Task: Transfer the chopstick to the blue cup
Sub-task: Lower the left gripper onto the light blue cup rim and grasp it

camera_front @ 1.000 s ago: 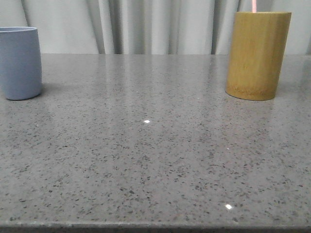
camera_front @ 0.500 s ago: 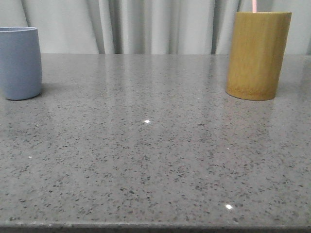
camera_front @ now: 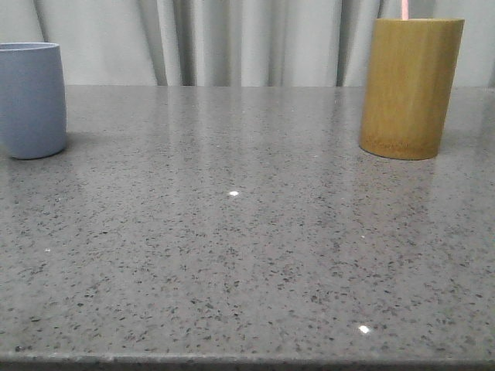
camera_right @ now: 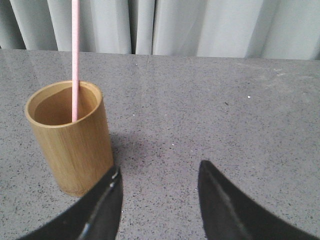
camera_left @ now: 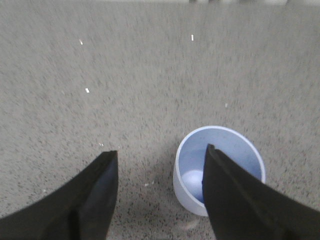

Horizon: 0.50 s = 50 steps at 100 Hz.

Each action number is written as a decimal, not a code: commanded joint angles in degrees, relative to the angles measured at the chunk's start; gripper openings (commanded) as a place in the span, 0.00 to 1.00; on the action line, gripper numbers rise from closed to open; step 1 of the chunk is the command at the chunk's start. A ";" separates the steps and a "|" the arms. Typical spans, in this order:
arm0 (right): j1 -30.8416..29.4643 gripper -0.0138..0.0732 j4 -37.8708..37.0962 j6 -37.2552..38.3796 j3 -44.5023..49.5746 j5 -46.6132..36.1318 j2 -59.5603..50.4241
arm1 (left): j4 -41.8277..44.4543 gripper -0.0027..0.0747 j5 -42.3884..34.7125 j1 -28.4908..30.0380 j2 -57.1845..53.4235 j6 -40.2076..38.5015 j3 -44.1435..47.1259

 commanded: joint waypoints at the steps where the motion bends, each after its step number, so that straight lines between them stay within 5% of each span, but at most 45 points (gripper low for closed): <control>1: -0.30 0.59 -0.19 -0.09 -2.01 -5.03 0.41 | -0.59 0.53 1.80 -0.42 4.06 0.78 -6.32; 50: -0.30 0.59 -0.19 -0.09 -2.01 -5.03 0.41 | -3.58 0.53 15.89 -0.42 19.59 2.41 -18.33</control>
